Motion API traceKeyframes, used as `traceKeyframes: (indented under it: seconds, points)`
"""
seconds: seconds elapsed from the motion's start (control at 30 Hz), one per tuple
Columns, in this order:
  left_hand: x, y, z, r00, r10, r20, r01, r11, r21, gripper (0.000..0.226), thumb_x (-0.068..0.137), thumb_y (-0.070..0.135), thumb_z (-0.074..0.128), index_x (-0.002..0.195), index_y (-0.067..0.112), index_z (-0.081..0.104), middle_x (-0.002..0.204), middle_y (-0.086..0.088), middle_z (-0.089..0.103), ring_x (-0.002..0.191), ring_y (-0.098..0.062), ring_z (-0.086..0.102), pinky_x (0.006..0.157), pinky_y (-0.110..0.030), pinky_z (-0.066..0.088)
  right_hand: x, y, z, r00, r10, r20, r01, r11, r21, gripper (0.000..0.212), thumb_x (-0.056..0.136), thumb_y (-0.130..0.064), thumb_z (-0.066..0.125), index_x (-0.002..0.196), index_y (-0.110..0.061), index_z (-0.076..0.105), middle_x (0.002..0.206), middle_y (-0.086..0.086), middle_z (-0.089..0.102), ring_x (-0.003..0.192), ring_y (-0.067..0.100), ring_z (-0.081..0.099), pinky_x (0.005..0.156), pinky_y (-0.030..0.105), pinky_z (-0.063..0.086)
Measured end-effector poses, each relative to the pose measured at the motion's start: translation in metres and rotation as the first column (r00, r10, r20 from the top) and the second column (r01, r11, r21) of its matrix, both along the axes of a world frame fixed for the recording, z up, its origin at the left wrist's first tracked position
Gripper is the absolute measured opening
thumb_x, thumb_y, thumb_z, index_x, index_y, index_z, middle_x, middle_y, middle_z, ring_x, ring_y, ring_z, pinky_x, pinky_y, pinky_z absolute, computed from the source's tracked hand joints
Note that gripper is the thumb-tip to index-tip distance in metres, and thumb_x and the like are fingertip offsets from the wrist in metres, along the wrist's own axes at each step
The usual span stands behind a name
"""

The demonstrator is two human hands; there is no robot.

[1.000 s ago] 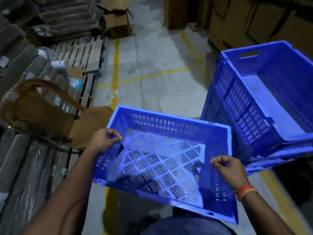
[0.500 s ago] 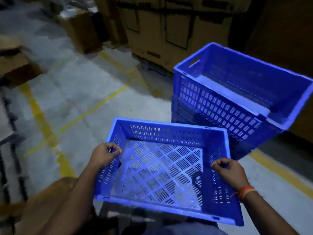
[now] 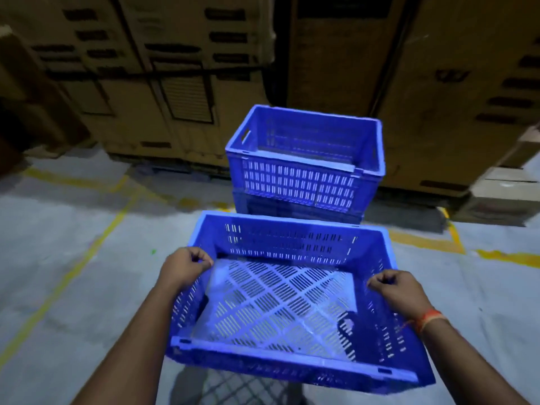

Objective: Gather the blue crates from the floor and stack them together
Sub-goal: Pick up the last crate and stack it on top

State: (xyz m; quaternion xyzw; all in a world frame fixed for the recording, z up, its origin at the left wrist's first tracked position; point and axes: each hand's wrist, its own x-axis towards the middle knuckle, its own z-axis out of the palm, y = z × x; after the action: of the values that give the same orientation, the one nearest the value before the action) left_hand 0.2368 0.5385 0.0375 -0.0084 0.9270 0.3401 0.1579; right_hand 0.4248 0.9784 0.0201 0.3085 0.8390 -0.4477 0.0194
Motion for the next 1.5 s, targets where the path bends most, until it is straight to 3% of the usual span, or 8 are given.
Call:
traceKeyframes:
  seconds: [0.17, 0.27, 0.57, 0.9, 1.07, 1.23, 1.4, 1.5]
  points:
    - [-0.037, 0.015, 0.049, 0.992, -0.124, -0.019, 0.125, 0.991, 0.052, 0.014, 0.072, 0.028, 0.079, 0.066, 0.018, 0.071, 0.066, 0.001, 0.073, 0.057, -0.017, 0.059, 0.067, -0.04, 0.056, 0.002, 0.007, 0.071, 1.0, 0.008, 0.025, -0.01, 0.998, 0.067, 0.016, 0.085, -0.013, 0.073, 0.073, -0.003, 0.071, 0.045, 0.001, 0.055, 0.035, 0.012, 0.043, 0.043, 0.023, 0.038]
    - [-0.063, 0.029, 0.103, 0.979, -0.199, -0.046, 0.201, 0.979, 0.046, 0.015, 0.083, 0.017, 0.076, 0.074, 0.007, 0.069, 0.041, 0.006, 0.054, 0.038, -0.015, 0.043, 0.042, -0.023, 0.041, -0.009, 0.014, 0.133, 0.997, 0.055, 0.057, -0.061, 0.99, 0.126, 0.017, 0.086, -0.011, 0.071, 0.076, 0.002, 0.068, 0.043, 0.008, 0.05, 0.033, 0.016, 0.043, 0.041, 0.022, 0.039]
    - [-0.142, 0.059, 0.237, 0.946, -0.304, -0.111, 0.308, 0.951, 0.025, 0.016, 0.087, 0.013, 0.074, 0.081, 0.001, 0.066, 0.064, -0.017, 0.05, 0.041, -0.023, 0.044, 0.049, -0.028, 0.044, -0.089, 0.058, 0.258, 0.999, 0.047, 0.027, -0.053, 0.954, 0.296, 0.023, 0.079, -0.018, 0.077, 0.076, 0.004, 0.071, 0.057, 0.022, 0.059, 0.048, 0.027, 0.053, 0.048, 0.034, 0.047]
    - [-0.212, 0.094, 0.267, 0.96, -0.189, -0.207, 0.212, 0.973, 0.092, 0.017, 0.084, 0.005, 0.074, 0.069, 0.004, 0.067, 0.039, -0.005, 0.052, 0.041, -0.021, 0.046, 0.05, -0.027, 0.047, -0.176, 0.089, 0.267, 0.999, -0.026, -0.021, 0.031, 0.946, 0.323, 0.019, 0.073, -0.009, 0.077, 0.068, 0.008, 0.07, 0.053, 0.02, 0.06, 0.042, 0.025, 0.052, 0.046, 0.034, 0.046]
    - [-0.268, 0.122, 0.266, 0.961, -0.157, -0.226, 0.185, 0.977, 0.104, 0.014, 0.084, 0.003, 0.073, 0.071, 0.005, 0.067, 0.063, -0.014, 0.059, 0.053, -0.023, 0.052, 0.052, -0.028, 0.048, -0.234, 0.114, 0.273, 0.999, -0.016, -0.036, 0.027, 0.941, 0.338, 0.016, 0.075, -0.006, 0.075, 0.067, 0.007, 0.07, 0.053, 0.02, 0.061, 0.04, 0.026, 0.053, 0.046, 0.033, 0.047]
    - [-0.34, 0.163, 0.247, 0.952, -0.137, -0.274, 0.161, 0.985, 0.066, 0.015, 0.081, 0.003, 0.071, 0.069, 0.01, 0.065, 0.038, -0.003, 0.054, 0.039, -0.02, 0.05, 0.048, -0.028, 0.048, -0.309, 0.153, 0.274, 0.999, -0.033, -0.039, 0.045, 0.923, 0.383, 0.012, 0.076, -0.01, 0.076, 0.072, 0.0, 0.073, 0.041, 0.006, 0.059, 0.03, 0.016, 0.052, 0.058, 0.035, 0.049]
    - [-0.397, 0.199, 0.236, 0.949, -0.12, -0.29, 0.149, 0.986, 0.08, 0.015, 0.081, 0.003, 0.072, 0.071, 0.011, 0.065, 0.045, -0.008, 0.057, 0.041, -0.022, 0.052, 0.052, -0.036, 0.052, -0.361, 0.185, 0.27, 0.997, -0.058, -0.053, 0.074, 0.916, 0.394, 0.013, 0.075, -0.012, 0.076, 0.076, 0.0, 0.074, 0.034, 0.002, 0.055, 0.026, 0.01, 0.049, 0.061, 0.034, 0.05]
    - [-0.419, 0.216, 0.235, 0.938, -0.111, -0.329, 0.145, 0.986, 0.079, 0.013, 0.081, 0.003, 0.072, 0.072, 0.011, 0.066, 0.048, -0.01, 0.059, 0.043, -0.023, 0.053, 0.052, -0.034, 0.052, -0.382, 0.196, 0.268, 0.994, -0.083, -0.067, 0.102, 0.916, 0.387, 0.014, 0.073, -0.012, 0.076, 0.079, 0.0, 0.075, 0.039, 0.003, 0.059, 0.041, 0.021, 0.056, 0.065, 0.038, 0.055]
